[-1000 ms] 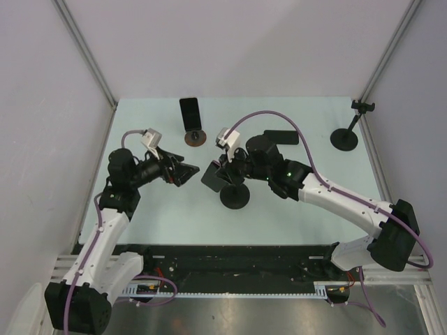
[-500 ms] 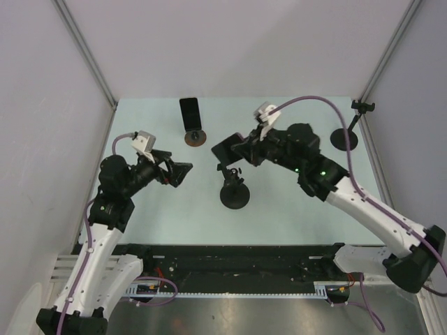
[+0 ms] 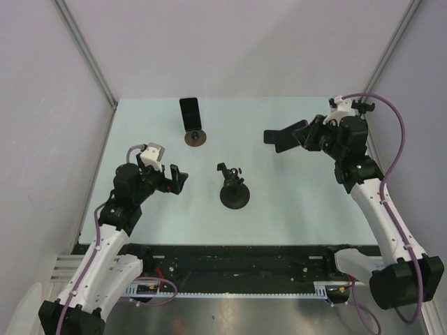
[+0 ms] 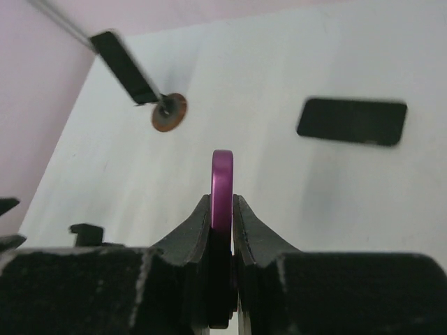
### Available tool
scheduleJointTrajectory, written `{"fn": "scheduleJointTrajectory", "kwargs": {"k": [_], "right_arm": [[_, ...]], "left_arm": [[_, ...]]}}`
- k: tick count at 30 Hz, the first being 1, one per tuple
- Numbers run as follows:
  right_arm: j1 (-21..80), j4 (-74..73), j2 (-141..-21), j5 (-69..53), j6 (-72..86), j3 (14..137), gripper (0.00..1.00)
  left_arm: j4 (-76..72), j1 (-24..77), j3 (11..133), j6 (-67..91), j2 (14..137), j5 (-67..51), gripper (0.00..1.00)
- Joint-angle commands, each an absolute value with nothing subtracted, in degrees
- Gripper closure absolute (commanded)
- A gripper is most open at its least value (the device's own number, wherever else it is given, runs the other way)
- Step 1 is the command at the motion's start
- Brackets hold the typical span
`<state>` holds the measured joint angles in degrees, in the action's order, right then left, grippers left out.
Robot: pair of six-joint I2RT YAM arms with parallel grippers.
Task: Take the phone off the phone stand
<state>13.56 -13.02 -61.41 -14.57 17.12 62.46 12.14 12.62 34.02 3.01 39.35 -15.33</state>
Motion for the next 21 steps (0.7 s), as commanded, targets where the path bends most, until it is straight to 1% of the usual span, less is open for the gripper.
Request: {"fn": "scheduleJointTrajectory", "kwargs": {"k": [1, 3, 10, 15, 19, 21], "right_arm": [[5.8, -6.8, -63.9, -22.4, 29.2, 54.4, 1.00], [4.1, -2.3, -66.4, -22.7, 32.3, 50.0, 1.00], [3.3, 12.7, -78.4, -26.2, 42.0, 43.8, 1.00], [2.7, 20.3, -87.2, -26.5, 44.7, 43.8, 1.00], [1.5, 29.6, -94.6, -30.1, 51.0, 43.8, 1.00], [1.1, 31.9, -97.8, -30.8, 52.6, 43.8, 1.00]], "left_arm": [[9.8, 13.4, 31.8, 0.2, 39.3, -11.5, 0.00], [9.4, 13.7, 31.6, 0.2, 39.5, -11.5, 0.00], [8.9, 14.6, 31.4, -1.6, 39.0, -10.4, 0.00], [8.9, 15.1, 31.1, -1.8, 38.4, -9.9, 0.00], [9.0, 15.5, 31.0, -2.4, 38.1, -9.1, 0.00], [8.9, 15.6, 31.0, -2.5, 37.9, -8.9, 0.00]]}}
